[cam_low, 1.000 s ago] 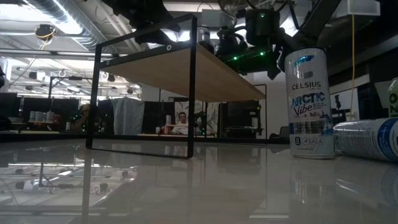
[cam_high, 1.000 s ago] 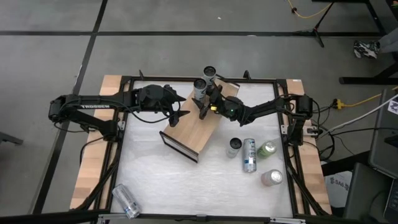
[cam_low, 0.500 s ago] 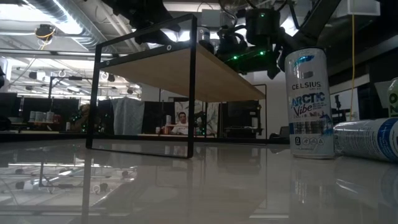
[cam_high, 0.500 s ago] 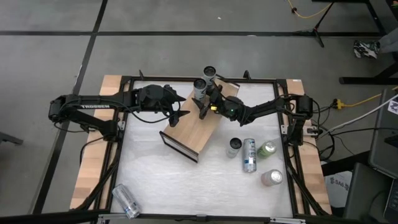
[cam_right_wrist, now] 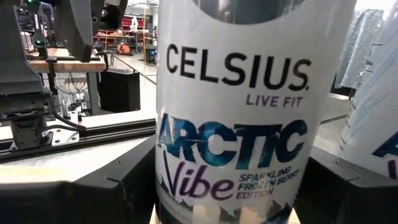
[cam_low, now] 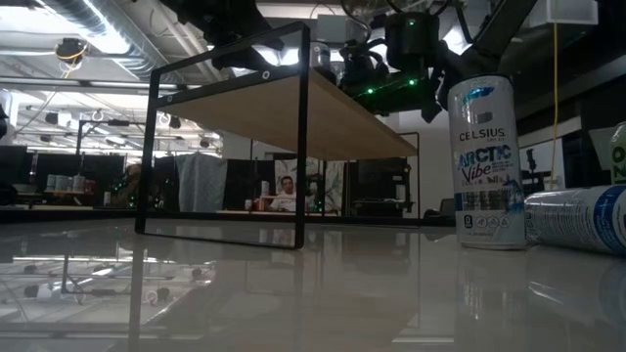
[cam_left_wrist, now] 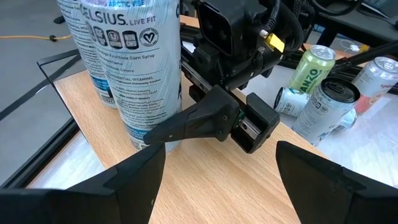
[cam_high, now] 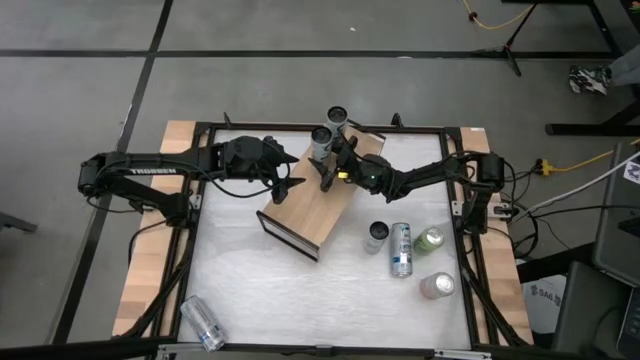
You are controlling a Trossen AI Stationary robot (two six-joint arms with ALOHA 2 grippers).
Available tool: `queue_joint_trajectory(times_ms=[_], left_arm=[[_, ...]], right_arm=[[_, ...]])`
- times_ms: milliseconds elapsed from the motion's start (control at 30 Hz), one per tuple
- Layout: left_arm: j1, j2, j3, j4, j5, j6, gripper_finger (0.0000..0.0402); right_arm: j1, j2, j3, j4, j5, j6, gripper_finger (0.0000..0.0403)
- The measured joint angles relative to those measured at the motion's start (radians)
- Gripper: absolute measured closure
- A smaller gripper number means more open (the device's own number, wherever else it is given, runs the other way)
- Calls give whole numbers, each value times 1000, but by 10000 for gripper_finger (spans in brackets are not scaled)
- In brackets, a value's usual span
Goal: Place canned beverage on shelf
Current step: Put the white soda can on the shelf
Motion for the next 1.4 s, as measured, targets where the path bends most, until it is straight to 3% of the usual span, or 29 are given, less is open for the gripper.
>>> queue_joint_trajectory(times_ms=[1400], left_arm=[[0, 0, 0, 0, 0, 2, 103]], right_arm=[[-1, -4, -1, -29, -20, -1, 118]])
